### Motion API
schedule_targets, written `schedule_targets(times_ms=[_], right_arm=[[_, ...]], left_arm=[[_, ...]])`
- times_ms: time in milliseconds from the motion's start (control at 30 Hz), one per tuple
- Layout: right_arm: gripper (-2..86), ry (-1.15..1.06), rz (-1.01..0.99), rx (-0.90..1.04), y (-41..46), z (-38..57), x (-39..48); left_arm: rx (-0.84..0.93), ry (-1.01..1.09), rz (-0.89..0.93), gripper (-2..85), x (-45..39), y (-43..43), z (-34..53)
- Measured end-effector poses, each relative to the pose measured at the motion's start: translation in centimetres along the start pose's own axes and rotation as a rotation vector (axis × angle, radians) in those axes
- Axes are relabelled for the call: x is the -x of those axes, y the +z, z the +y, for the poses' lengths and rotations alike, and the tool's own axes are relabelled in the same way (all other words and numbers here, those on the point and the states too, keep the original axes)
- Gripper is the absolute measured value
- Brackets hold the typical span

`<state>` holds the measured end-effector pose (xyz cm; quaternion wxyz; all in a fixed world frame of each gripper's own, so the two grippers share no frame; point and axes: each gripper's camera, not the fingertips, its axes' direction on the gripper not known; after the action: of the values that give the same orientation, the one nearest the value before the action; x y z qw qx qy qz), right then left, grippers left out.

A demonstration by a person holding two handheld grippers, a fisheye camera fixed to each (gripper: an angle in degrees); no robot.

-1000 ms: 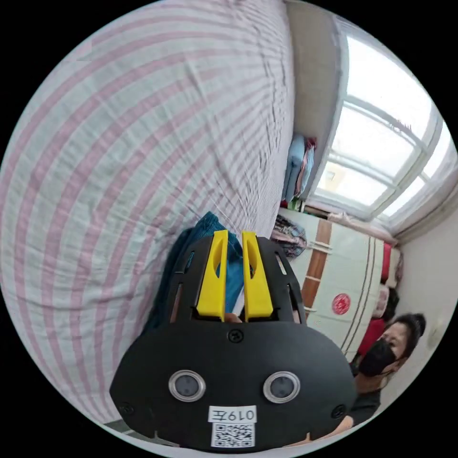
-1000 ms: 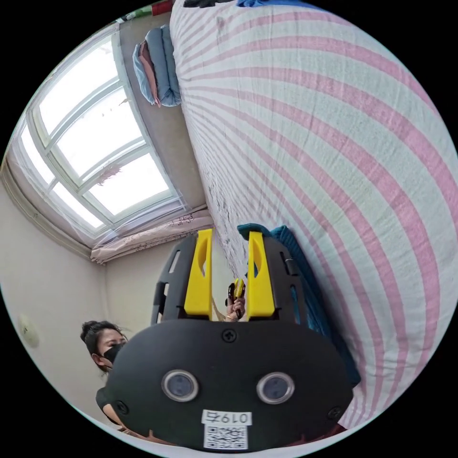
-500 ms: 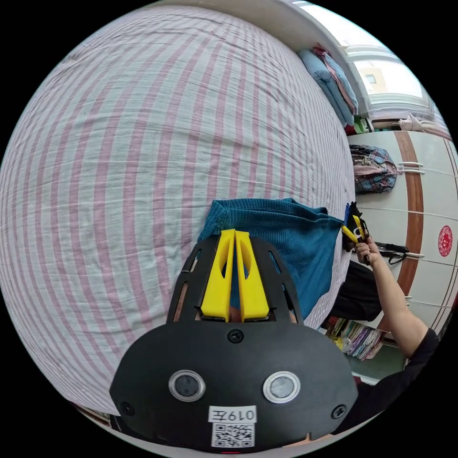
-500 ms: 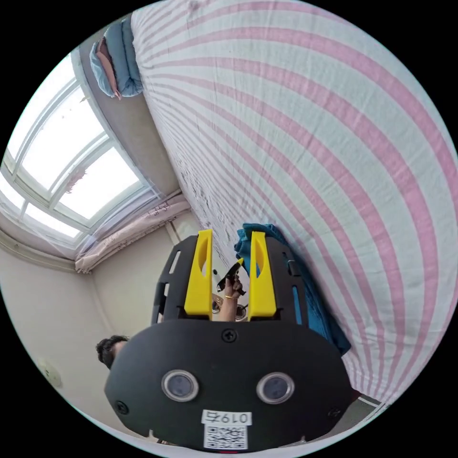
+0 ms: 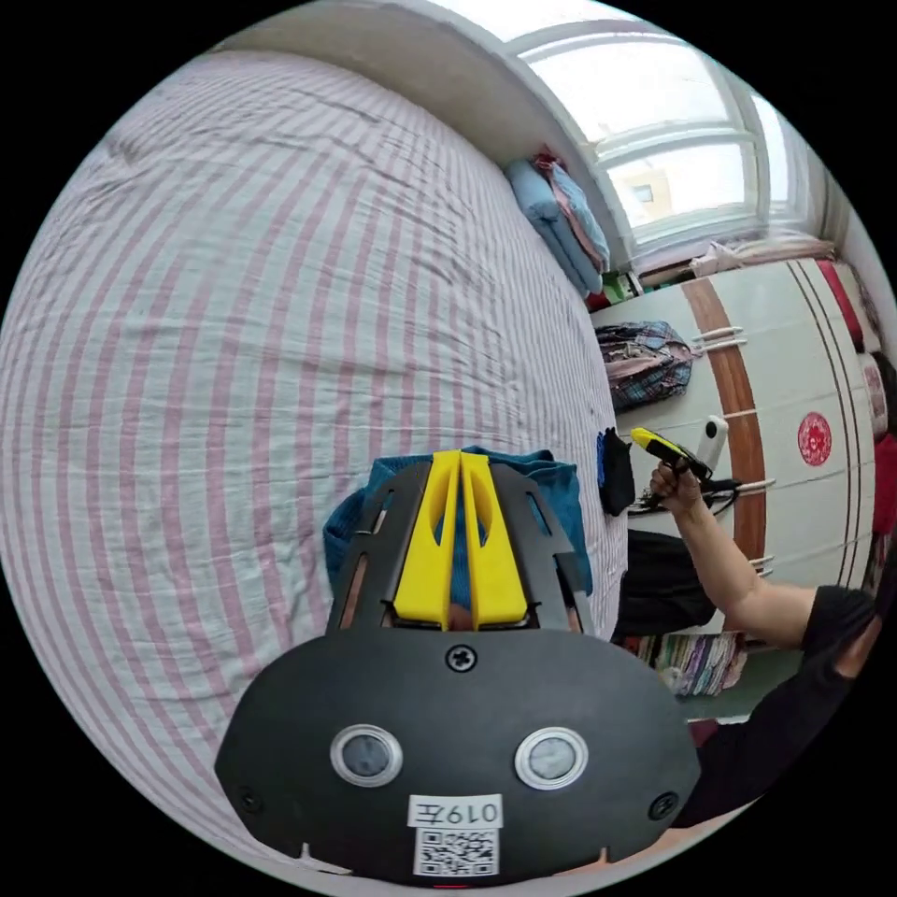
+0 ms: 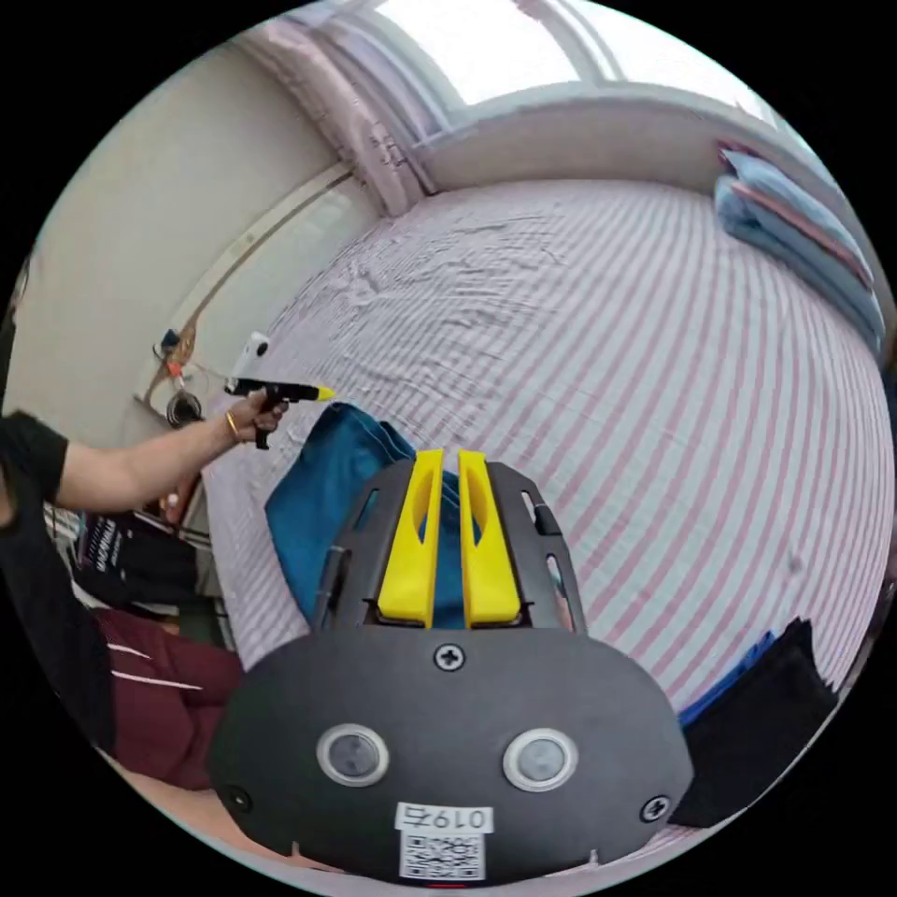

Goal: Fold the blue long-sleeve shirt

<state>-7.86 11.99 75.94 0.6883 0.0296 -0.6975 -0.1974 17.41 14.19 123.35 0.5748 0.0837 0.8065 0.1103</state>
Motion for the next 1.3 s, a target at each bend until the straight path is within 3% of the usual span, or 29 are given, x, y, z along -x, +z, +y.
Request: schedule_targets(times_ms=[167, 300, 367, 700, 1000, 1300], right_arm=[[1.4, -0.380, 0.286, 0.162, 7.3, -2.4, 11.8], [4.9, -0.519, 0.332, 0.241, 10.4, -3.8, 16.1], [7.4, -0.570, 0.316, 0.308, 11.7, -4.5, 17.3], [8.2, -0.573, 0.248, 0.379, 11.4, -8.0, 18.9], [0.4, -0.573, 0.253, 0.439, 11.8, -9.1, 20.1], [-0.6, -0.508, 0.244, 0.376, 10.1, -8.3, 20.1]], left_arm=[[0.153, 0.422, -0.191, 0.5, -8.5, 5.3, 1.5], [0.228, 0.738, -0.425, 0.6, -14.1, 10.6, 3.8], [0.259, 0.800, -0.448, 0.8, -15.1, 12.4, 4.4], [0.355, 0.868, -0.466, 2.1, -15.7, 17.2, 5.1], [0.428, 0.901, -0.514, 0.6, -15.9, 19.6, 6.0], [0.367, 0.816, -0.427, 0.5, -14.2, 18.2, 5.4]])
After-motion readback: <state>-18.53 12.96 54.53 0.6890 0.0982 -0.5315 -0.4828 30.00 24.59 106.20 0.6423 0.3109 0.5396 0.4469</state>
